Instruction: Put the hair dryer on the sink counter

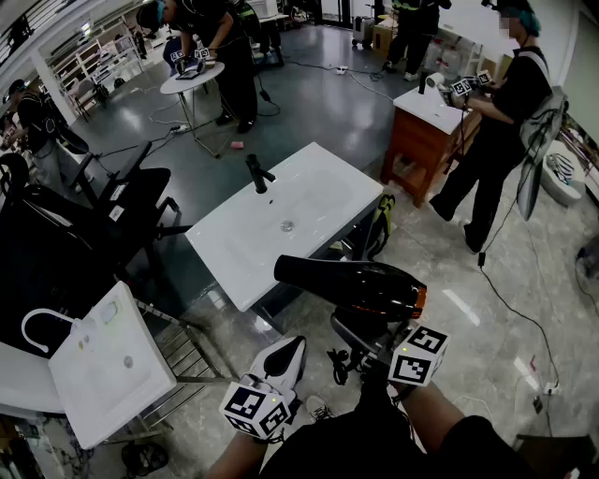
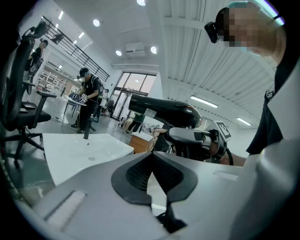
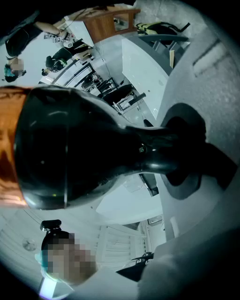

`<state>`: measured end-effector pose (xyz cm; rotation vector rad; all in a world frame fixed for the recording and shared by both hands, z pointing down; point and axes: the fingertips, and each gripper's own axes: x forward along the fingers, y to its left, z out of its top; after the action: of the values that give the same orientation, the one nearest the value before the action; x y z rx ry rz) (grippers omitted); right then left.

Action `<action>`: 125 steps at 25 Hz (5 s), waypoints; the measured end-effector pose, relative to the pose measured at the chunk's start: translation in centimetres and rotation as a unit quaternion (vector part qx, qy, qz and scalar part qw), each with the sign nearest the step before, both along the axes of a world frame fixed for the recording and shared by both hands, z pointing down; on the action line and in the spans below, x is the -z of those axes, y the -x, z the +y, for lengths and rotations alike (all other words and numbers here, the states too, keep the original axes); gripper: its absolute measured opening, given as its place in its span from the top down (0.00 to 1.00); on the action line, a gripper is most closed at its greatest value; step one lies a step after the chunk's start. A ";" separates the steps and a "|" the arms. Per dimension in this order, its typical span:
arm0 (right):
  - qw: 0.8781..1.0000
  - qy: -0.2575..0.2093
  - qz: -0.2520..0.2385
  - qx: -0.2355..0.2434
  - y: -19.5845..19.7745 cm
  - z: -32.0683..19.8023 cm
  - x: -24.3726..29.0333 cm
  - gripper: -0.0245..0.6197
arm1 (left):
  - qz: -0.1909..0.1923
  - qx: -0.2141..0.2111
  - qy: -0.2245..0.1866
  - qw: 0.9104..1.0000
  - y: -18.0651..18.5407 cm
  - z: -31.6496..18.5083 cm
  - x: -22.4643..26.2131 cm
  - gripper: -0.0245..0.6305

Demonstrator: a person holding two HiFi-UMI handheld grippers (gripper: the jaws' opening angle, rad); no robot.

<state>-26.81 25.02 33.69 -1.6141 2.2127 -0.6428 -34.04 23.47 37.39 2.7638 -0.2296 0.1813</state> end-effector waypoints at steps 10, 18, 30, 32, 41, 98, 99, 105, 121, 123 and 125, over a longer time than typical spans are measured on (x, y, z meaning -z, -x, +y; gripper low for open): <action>1.000 0.001 -0.003 -0.004 -0.9 0.0 -0.3 0.85 | -0.001 -0.003 0.002 1.000 -1.0 0.1 -0.2 0.96; 1.000 0.005 0.005 -0.006 -1.4 0.5 -0.4 0.85 | -0.007 -0.006 0.003 1.000 -1.5 0.5 -0.3 0.96; 1.000 0.012 -0.003 0.013 -4.7 -0.1 -0.6 0.85 | -0.014 0.015 0.004 1.000 -4.3 0.3 -0.4 0.96; 1.000 0.014 -0.003 0.018 -5.6 -0.2 -0.6 0.85 | -0.015 0.022 0.004 1.000 -5.2 0.3 -0.3 0.96; 0.999 0.014 -0.008 0.044 -10.6 -1.1 -0.5 0.85 | -0.017 0.051 0.001 0.999 -9.9 0.0 -0.1 0.96; 0.997 0.000 -0.005 0.076 -22.2 -19.4 3.0 0.85 | -0.005 0.093 0.003 0.996 -20.3 -17.3 0.8 0.96; 0.997 -0.002 -0.003 0.072 -22.4 -19.8 3.2 0.85 | -0.004 0.091 0.003 0.996 -20.4 -17.8 0.9 0.96; 0.998 -0.016 0.007 0.058 -23.0 -22.7 3.8 0.85 | 0.002 0.080 -0.004 0.997 -20.7 -20.4 0.8 0.96; 0.991 -0.039 0.023 0.122 -23.7 -30.0 5.8 0.85 | 0.007 0.139 -0.013 0.990 -21.6 -24.9 0.9 0.96; 0.989 -0.039 0.020 0.140 -24.5 -31.2 5.6 0.85 | 0.006 0.158 -0.013 0.987 -22.4 -25.9 0.8 0.96; 0.986 -0.038 0.019 0.160 -25.4 -32.6 5.3 0.85 | 0.006 0.181 -0.010 0.983 -23.4 -27.1 0.5 0.96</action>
<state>-1.44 -7.62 28.43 -1.2536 2.5190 -0.6034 -10.65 -3.58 36.86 2.6846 -0.7249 0.0659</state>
